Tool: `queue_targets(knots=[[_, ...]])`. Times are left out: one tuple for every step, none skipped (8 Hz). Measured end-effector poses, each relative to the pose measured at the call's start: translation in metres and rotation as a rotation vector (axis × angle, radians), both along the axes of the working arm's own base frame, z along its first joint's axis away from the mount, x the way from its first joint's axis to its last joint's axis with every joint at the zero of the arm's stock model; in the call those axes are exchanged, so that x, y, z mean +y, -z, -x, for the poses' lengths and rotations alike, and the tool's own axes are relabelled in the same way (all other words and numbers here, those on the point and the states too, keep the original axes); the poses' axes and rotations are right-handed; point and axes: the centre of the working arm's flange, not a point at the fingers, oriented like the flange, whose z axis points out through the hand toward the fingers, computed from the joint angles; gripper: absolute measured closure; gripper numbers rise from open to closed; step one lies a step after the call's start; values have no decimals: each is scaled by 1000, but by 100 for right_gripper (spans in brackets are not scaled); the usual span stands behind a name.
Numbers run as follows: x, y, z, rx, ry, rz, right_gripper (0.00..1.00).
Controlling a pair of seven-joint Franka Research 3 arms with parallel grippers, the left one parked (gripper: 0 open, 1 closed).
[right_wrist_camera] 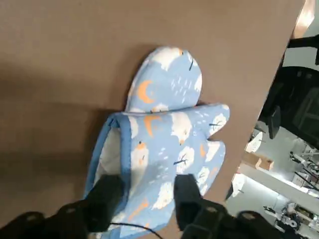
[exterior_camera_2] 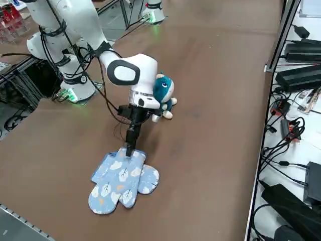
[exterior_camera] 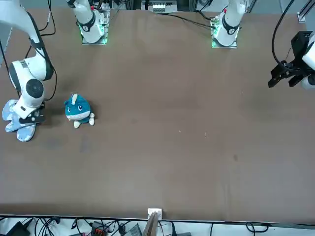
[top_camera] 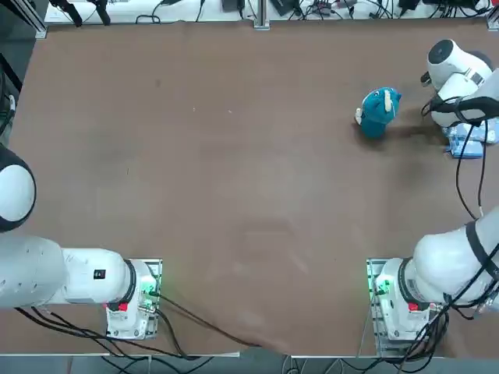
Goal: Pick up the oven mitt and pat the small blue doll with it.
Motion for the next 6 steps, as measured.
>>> queue_targets(knots=[[10,-5,-8,-22,19,-31,12],[22,-13,-19,-37,38,-56,0],[36,-27,-33,-38,60,-67,0],[51,-46,-49,-23,79,-79,0],[63,-69,-63,-10,92,-99,0],[71,-93,-76,-10,105,-123,0]])
